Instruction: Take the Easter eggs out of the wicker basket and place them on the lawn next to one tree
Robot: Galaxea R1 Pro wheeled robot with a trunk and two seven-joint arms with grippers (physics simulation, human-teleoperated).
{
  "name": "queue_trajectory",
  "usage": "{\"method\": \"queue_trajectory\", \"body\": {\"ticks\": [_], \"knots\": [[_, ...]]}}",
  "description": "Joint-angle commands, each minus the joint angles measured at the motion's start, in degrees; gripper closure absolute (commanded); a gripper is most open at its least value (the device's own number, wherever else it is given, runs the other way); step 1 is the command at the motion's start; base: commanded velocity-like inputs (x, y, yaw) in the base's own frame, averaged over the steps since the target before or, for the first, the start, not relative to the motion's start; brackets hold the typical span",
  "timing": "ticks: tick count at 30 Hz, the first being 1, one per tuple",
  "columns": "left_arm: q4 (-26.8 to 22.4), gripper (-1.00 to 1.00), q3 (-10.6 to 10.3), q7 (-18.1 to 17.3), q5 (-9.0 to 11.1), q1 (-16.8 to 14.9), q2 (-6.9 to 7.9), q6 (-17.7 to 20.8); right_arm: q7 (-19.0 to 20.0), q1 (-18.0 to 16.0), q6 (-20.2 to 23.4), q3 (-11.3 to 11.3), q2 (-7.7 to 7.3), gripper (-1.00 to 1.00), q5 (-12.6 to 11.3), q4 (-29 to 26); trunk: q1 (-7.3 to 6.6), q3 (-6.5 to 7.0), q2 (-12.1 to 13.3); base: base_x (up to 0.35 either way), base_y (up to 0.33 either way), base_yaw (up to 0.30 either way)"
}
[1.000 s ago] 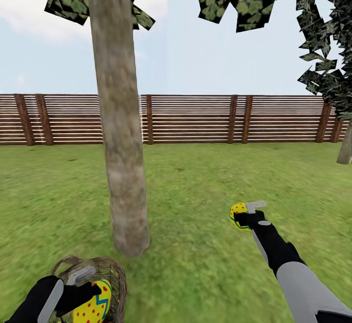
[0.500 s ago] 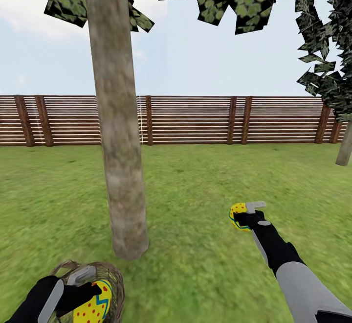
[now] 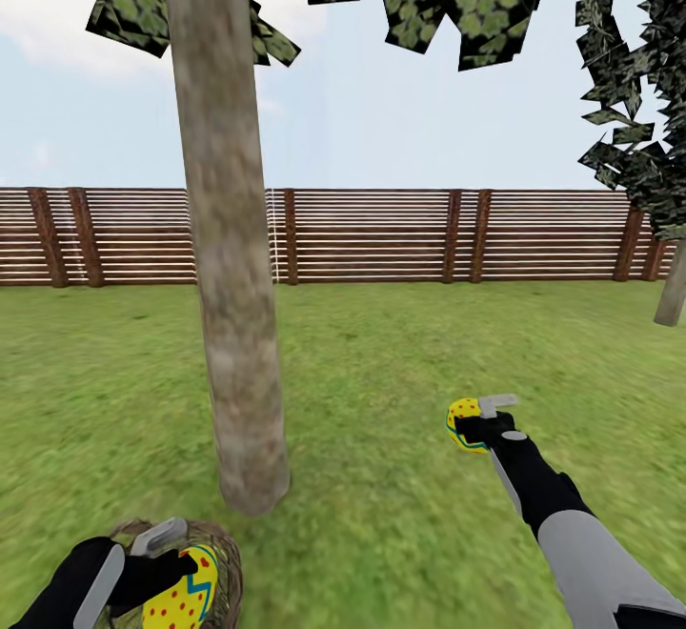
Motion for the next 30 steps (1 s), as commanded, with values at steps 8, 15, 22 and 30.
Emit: {"method": "queue_trajectory", "body": {"ticks": [8, 15, 22, 30], "knots": [[-0.04, 1.0, 0.11, -0.41, -0.41, -0.03, -0.1, 0.19, 0.26, -0.02, 16.39, 22.91, 0.06, 1.0, 1.95, 5.71, -1.77, 1.37, 3.19, 0.0, 0.0, 0.0], [-0.64, 1.0, 0.16, -0.55, -0.45, -0.03, -0.17, 0.19, 0.28, -0.02, 28.46, 22.94, -2.72, 1.0, -5.24, 9.31, -3.31, 2.63, 6.0, 0.0, 0.0, 0.0], [-0.88, 1.0, 0.24, -0.55, -0.41, -0.03, 0.13, 0.36, -0.04, -0.02, 34.75, 20.5, -3.19, 1.0, -5.43, 9.91, -4.85, 3.89, 8.81, 0.0, 0.0, 0.0], [-0.91, 1.0, 0.24, -0.55, -0.41, -0.03, 0.07, 0.36, -0.71, -0.02, 34.51, 18.73, -2.96, 1.0, -7.81, 9.86, -6.6, 5.32, 12.01, 0.0, 0.0, 0.0]]}}
